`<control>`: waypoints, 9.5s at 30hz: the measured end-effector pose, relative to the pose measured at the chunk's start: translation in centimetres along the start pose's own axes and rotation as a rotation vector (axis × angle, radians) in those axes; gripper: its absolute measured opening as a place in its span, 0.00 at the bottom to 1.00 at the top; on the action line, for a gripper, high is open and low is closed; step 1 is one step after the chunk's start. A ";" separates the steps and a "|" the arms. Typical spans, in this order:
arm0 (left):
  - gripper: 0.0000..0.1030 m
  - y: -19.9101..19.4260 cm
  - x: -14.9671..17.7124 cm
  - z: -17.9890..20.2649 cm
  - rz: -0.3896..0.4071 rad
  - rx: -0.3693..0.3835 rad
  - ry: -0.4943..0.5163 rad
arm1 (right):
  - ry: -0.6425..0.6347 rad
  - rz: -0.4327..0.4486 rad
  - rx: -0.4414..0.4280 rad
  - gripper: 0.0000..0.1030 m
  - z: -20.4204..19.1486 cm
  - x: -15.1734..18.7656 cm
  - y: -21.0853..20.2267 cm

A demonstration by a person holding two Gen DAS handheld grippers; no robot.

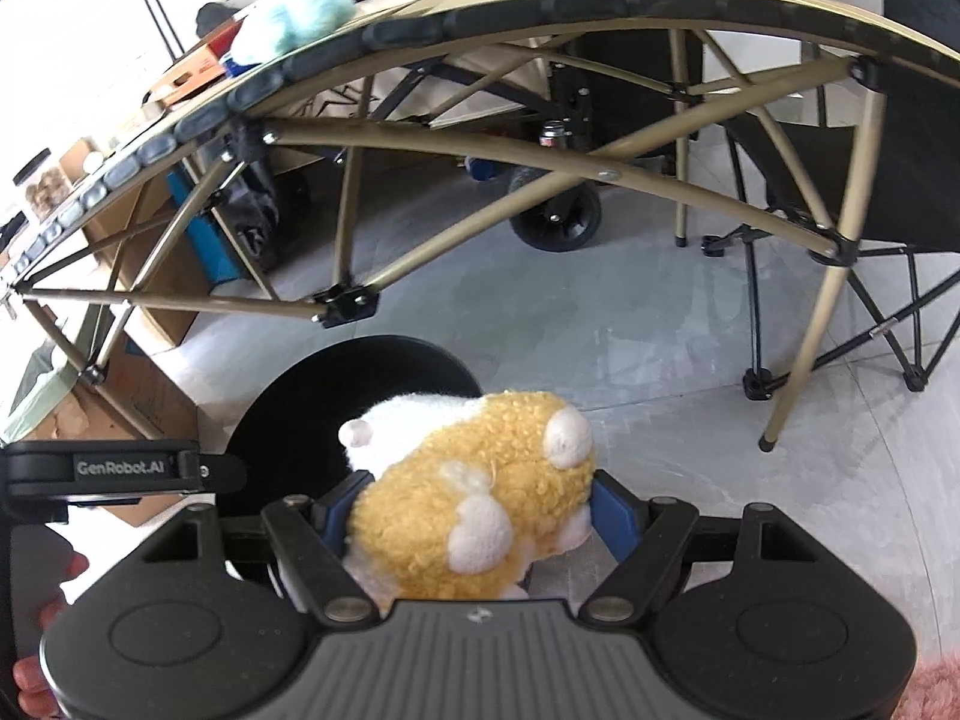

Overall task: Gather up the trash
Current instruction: 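Move the right tool with the yellow plush over the bin opening, then open the right tool over the bin to drop the yellow plush, then move both open tools back to the table, then close the right tool on the blue plush, then lift the blue plush with the right tool while the left tool grasps the blue tissue pack, then carry the blue plush and tissue pack off the table over the black bin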

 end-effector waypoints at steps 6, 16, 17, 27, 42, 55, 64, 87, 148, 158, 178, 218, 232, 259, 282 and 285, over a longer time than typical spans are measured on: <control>1.00 0.1 0.0 -2.4 0.003 -0.011 -0.036 | -0.032 -0.035 -0.011 0.73 -1.9 -0.3 1.7; 1.00 0.6 0.5 -5.9 -0.012 -0.043 -0.082 | -0.104 -0.096 -0.004 0.73 -5.0 -0.8 4.9; 1.00 0.6 0.5 -6.2 -0.013 -0.046 -0.085 | -0.113 -0.103 0.000 0.73 -5.2 -0.8 5.4; 1.00 1.1 1.0 -7.5 -0.019 -0.071 -0.082 | -0.125 -0.162 0.030 0.74 -6.4 -1.0 9.2; 1.00 2.3 1.7 -7.6 -0.033 -0.129 -0.053 | -0.157 -0.242 0.069 0.74 -6.6 -0.4 13.5; 1.00 2.6 2.0 -7.4 -0.042 -0.136 -0.033 | -0.171 -0.246 0.075 0.93 -6.6 -0.4 13.6; 1.00 2.8 2.1 -7.4 -0.047 -0.138 -0.029 | -0.183 -0.236 0.074 1.00 -6.7 -0.6 13.3; 1.00 0.0 1.4 -7.3 0.053 -0.129 -0.046 | -0.178 -0.154 0.045 1.00 -6.8 -1.8 10.4; 1.00 -15.4 -16.4 -8.2 0.602 -0.117 -0.286 | -0.264 0.479 -0.177 1.00 -10.5 -20.7 -3.2; 1.00 -11.3 -18.9 -8.0 0.541 -0.112 -0.277 | -0.281 0.418 -0.095 1.00 -11.0 -23.6 1.7; 1.00 -7.7 -21.6 -8.5 0.451 -0.097 -0.302 | -0.286 0.225 -0.016 1.00 -13.8 -27.7 9.9; 1.00 -8.8 -21.4 2.4 0.472 -0.012 -0.164 | -0.044 0.396 -0.003 0.80 -1.8 -29.7 0.3; 1.00 -6.6 -29.7 7.6 0.364 -0.111 -0.163 | 0.055 0.471 0.050 0.80 5.5 -29.6 -4.2; 0.72 -2.8 -30.8 9.8 0.282 -0.201 -0.192 | 0.107 0.489 0.049 0.81 8.4 -28.9 -5.4; 0.72 -11.4 -25.9 7.5 0.430 -0.147 -0.169 | 0.008 0.483 -0.012 0.80 4.7 -26.3 -7.4; 0.72 -13.0 -24.4 7.1 0.452 -0.135 -0.163 | -0.010 0.488 -0.036 0.81 3.6 -25.4 -8.2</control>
Point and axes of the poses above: each gripper's, at about its wrist camera, not at the fingertips, and y roughly the way its jaws point, z to its right, x to its underside, the point moved 2 cm from there along y, roughly the way its jaws point, and after that the axes turned 11 degrees about -x, right-handed, at the moved point
